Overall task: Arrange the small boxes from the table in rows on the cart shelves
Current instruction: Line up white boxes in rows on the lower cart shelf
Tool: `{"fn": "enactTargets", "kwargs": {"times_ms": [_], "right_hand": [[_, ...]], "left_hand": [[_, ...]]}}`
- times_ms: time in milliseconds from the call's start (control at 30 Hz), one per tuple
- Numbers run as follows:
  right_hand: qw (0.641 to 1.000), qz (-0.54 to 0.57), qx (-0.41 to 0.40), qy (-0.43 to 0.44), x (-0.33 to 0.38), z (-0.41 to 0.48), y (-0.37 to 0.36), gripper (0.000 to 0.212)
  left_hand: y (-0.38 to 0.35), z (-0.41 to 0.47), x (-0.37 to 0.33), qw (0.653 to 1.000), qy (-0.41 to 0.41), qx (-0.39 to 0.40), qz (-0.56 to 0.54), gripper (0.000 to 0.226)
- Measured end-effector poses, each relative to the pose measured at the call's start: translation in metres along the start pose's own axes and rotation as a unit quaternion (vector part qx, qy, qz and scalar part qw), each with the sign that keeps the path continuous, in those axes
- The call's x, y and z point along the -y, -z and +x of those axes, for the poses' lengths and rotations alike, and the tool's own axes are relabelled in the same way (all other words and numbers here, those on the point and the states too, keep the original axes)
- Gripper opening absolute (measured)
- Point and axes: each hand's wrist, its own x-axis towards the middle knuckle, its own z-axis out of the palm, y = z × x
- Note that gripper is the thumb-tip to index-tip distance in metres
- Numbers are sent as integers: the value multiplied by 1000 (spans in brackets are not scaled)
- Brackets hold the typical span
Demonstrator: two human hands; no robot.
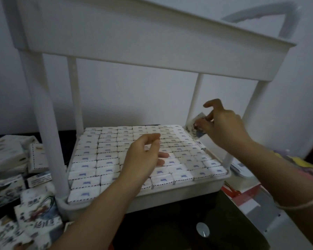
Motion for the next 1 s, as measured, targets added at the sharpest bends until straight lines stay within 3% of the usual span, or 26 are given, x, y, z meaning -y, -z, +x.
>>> {"fn": "enactTargets", "kwargs": {"times_ms": [67, 133, 233, 400, 600, 733, 867, 933, 1000], "right_hand": [[989, -144, 0, 11, -2, 5, 2, 30], [954, -295, 38, 23, 1, 7, 3, 27], [910, -394, 132, 0, 1, 13, 3, 36], [926, -315, 206, -41, -8, 18, -15, 15], [936, -248, 232, -90, -12, 32, -18, 26], [921, -227, 292, -120, -10, 28, -24, 29], [898, -183, 358, -178, -5, 20, -30, 15], [900, -175, 354, -183, -2, 15, -29, 10], [923, -201, 300, -131, 1, 11, -26, 21]], "left_hand": [[-1, -1, 1, 1000, -8, 4, 27, 23], [0, -1, 1, 999, -8, 10, 43, 24], [1, -2, 2, 998, -7, 14, 56, 26], [1, -3, 2, 997, -8, 24, 67, 27], [2, -3, 1, 997, 0, 28, 75, 26], [2, -3, 1, 997, -4, 28, 71, 27], [1, -4, 2, 997, -7, 23, 72, 27], [1, -4, 1, 997, -7, 18, 71, 28], [1, -6, -2, 998, -7, 11, 69, 30]]}}
